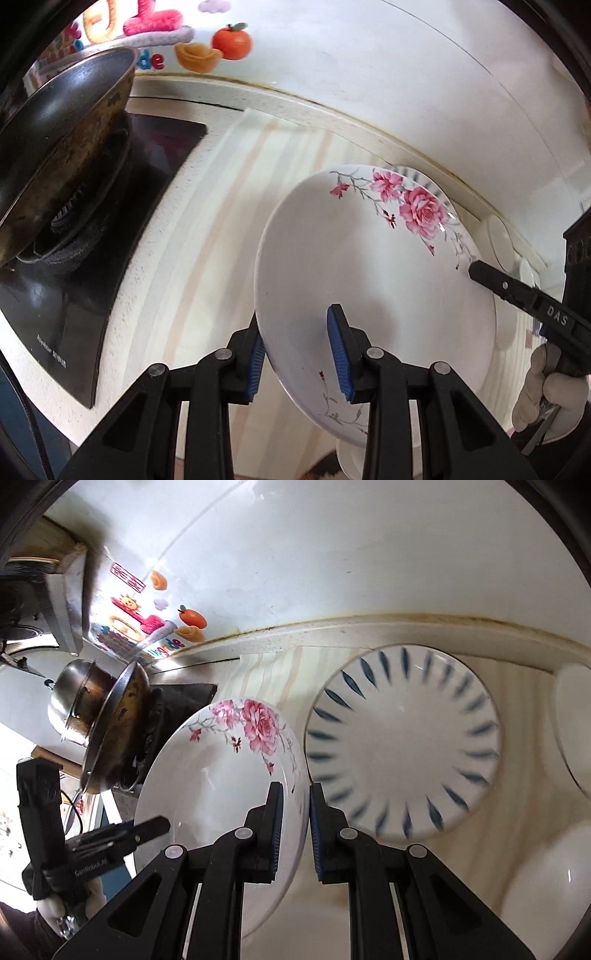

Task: Organize plates and bowls
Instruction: 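Carry the pink-flower plate with both grippers onto the white plate and release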

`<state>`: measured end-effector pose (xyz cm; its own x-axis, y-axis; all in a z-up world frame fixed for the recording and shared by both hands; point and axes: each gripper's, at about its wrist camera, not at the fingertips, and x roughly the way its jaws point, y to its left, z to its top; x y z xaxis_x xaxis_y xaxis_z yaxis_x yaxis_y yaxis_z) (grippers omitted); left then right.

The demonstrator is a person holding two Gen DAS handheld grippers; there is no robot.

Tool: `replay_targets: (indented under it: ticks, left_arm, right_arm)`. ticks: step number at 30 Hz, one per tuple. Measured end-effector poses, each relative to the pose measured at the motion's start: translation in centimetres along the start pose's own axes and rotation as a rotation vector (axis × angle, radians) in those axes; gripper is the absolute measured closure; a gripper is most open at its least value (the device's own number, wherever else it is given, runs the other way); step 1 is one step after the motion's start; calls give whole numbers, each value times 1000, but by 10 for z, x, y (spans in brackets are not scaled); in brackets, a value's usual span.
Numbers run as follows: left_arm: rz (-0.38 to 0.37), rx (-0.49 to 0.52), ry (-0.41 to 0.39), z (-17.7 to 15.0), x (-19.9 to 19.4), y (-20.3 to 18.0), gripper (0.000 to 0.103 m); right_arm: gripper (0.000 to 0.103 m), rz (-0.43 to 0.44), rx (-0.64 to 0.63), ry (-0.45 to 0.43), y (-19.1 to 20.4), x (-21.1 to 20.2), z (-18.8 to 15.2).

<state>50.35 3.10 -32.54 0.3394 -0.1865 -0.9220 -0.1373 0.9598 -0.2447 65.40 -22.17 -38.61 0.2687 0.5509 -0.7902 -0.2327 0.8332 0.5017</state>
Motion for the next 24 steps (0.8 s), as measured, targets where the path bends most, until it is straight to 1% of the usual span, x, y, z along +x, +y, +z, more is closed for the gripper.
replay_targets:
  ticks: [6,8,12,16,21,24]
  left_arm:
    - [-13,68,33,-20,-5,-24,73]
    - [-14,98,46,-28,-4,-32,73]
    - [-11,149,82,-47,4,-49,73]
    - [-10,170,133,-61,19,-57,73]
    - [12,198,187,-73,36,-68,73]
    - [26,215,214,-78,45,-73,73]
  right_arm:
    - [87,-9,59,-17,-18,-45,-44]
    - [87,-3,87,-21,-24,-59,-63]
    - [87,-4,130,-20,-36,-75,-96]
    - [87,-16,181,-6,-52,-85,-130]
    - [87,-28,228,20,-71,-83,-160]
    - [87,-34,249,42,-81,-77,-173]
